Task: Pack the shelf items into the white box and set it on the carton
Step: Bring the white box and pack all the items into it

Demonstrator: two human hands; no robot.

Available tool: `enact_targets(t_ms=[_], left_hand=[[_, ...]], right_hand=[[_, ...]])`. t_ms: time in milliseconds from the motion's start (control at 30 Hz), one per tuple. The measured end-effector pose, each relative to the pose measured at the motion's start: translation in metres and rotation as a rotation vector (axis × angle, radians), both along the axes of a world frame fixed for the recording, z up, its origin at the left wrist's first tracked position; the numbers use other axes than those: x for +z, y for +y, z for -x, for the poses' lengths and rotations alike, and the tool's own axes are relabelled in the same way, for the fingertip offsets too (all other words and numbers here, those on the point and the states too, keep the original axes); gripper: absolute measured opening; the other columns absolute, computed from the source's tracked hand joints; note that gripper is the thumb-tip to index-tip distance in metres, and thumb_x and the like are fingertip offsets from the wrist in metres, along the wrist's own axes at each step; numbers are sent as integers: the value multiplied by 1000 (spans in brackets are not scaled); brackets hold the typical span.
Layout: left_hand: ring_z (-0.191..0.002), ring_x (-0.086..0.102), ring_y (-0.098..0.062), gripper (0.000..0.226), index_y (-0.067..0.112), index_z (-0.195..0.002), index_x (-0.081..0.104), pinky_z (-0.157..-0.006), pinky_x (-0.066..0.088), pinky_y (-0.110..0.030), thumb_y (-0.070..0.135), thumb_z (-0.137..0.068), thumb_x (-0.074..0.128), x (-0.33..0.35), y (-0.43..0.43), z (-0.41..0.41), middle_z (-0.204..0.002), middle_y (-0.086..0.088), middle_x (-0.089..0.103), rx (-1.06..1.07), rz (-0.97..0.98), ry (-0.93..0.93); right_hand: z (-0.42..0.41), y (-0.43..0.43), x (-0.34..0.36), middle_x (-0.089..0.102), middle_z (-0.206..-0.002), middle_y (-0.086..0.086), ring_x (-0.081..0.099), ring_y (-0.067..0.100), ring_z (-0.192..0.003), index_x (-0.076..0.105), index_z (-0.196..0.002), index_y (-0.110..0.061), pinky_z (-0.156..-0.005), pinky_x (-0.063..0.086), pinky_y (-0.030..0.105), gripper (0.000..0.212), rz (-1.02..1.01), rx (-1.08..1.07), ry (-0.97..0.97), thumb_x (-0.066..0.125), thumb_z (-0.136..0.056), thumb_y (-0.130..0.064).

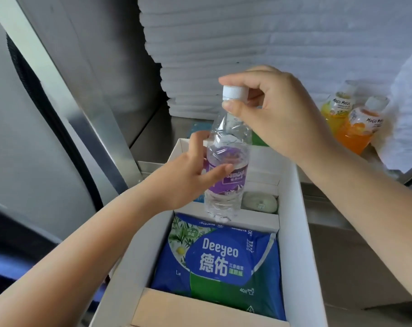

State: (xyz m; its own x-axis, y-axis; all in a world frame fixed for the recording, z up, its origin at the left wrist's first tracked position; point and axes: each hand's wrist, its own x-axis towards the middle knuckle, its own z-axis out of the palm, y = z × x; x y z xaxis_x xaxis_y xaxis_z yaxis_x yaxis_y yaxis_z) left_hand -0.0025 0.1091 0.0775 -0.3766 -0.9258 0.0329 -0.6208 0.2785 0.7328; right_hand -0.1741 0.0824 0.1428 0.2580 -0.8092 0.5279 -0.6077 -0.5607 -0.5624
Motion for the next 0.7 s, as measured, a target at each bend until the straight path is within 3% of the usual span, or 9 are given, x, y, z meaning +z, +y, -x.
enact_targets(t_ms=[167, 300, 367, 433, 500, 600, 633, 667, 700], left_hand=[[-86, 66, -16, 65, 36, -130, 15, -81, 52, -43, 70, -77, 33, -5, 12, -12, -98, -2, 67, -11, -92, -163], [-64, 61, -4, 57, 36, -131, 11, -58, 48, -22, 65, -84, 23, -7, 25, -20, -79, 0, 64, 33, -66, -407], [-56, 58, 0, 55, 35, -131, 10, -43, 40, -15, 61, -83, 16, -4, 32, -20, -75, 1, 59, 1, -66, -521], [-53, 55, -11, 32, 43, -122, 6, -43, 42, -22, 47, -91, 11, -1, 38, -19, -78, -1, 51, -33, -50, -587], [-50, 54, -12, 15, 47, -104, 8, -46, 45, -28, 39, -100, 21, -1, 39, -20, -66, 0, 42, -28, -70, -618], [-36, 48, -1, 34, 32, -119, 17, -34, 33, -14, 53, -95, 26, -4, 38, -17, -42, 8, 50, 29, -179, -549], [-41, 51, 1, 46, 29, -130, 15, -39, 34, -12, 56, -94, 26, -6, 36, -16, -48, 12, 57, 43, -186, -533], [-55, 57, 0, 56, 30, -139, 7, -50, 39, -15, 57, -94, 25, -9, 36, -15, -73, 12, 67, 51, -181, -520], [-76, 61, -7, 63, 33, -144, -5, -64, 41, -21, 56, -94, 26, -12, 36, -15, -111, 7, 66, 61, -171, -507]], right_hand=[[-4, -4, -17, 61, -97, -21, 58, -4, -82, 65, -115, -28, -80, 47, 15, 30, -112, 20, 23, 65, -85, -32], [-11, -9, -32, 61, -94, -19, 54, -10, -76, 66, -111, -25, -70, 41, 5, 25, -164, 43, 79, 63, -87, -33], [-14, -13, -38, 64, -96, -15, 58, -5, -78, 65, -108, -23, -76, 46, 14, 23, -218, 71, 98, 62, -87, -32], [-16, -16, -45, 65, -94, -11, 63, 6, -83, 65, -105, -22, -84, 51, 32, 21, -277, 107, 121, 62, -86, -32], [-18, -19, -51, 66, -93, -9, 65, 14, -83, 64, -103, -23, -84, 52, 42, 22, -300, 115, 152, 62, -85, -34], [-18, -22, -57, 66, -90, -8, 68, 12, -77, 62, -99, -24, -82, 53, 45, 22, -327, 117, 147, 62, -82, -38], [-17, -23, -59, 66, -90, -7, 68, 11, -75, 62, -97, -23, -81, 53, 45, 22, -336, 111, 147, 62, -82, -38], [-17, -24, -60, 67, -89, -6, 68, 12, -76, 61, -96, -22, -81, 53, 46, 21, -346, 104, 148, 62, -82, -39], [-18, -24, -62, 67, -88, -5, 68, 14, -78, 61, -95, -22, -81, 53, 47, 21, -359, 97, 152, 61, -83, -39]])
